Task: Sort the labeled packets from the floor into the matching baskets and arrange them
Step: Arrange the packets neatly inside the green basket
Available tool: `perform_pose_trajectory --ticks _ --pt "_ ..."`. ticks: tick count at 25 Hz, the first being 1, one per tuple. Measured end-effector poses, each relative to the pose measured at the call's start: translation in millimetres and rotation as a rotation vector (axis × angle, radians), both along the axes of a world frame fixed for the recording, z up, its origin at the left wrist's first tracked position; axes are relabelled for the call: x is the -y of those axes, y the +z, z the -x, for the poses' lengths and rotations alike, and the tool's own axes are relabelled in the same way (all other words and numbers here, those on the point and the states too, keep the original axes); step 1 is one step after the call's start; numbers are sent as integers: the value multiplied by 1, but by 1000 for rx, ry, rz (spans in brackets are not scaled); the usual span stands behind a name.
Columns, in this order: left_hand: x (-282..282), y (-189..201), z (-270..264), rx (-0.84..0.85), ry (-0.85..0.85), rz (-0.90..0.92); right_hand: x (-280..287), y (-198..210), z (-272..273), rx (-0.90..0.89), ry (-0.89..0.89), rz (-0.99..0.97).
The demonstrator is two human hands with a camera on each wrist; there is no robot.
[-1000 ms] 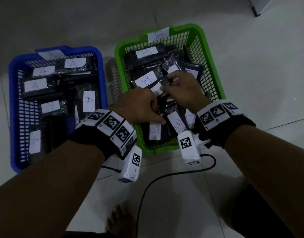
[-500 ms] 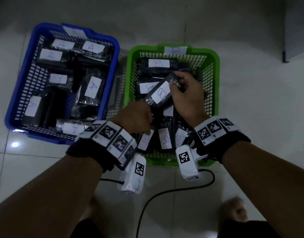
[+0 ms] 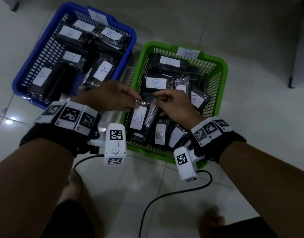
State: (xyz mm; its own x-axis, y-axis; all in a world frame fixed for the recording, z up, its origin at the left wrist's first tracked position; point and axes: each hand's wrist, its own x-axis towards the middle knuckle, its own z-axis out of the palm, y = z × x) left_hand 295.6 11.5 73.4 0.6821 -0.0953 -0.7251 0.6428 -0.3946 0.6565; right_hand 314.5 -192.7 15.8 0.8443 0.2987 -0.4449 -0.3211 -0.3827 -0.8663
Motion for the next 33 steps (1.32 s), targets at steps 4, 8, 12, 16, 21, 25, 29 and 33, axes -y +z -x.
perform_pose_trajectory --ticks 4,8,12,16,21,25,29,33 --pt "11 -12 11 12 0 -51 -2 -6 9 -116 33 -48" --pt "17 -10 10 68 -60 -123 2 -8 11 -79 44 -16" --pt "22 -15 9 127 -98 -228 1 -7 11 -147 164 -45" --pt "33 -16 13 288 -205 -459 3 -4 5 122 142 66" --pt "58 -22 26 393 -413 -692 2 0 -28 593 220 488" --pt "56 -28 28 398 -466 -694 -4 -3 -42 601 449 706" --pt "52 -32 20 381 -418 -657 -3 -2 -39 535 503 757" --pt "52 -35 18 377 -470 -701 1 -2 -35 397 425 608"
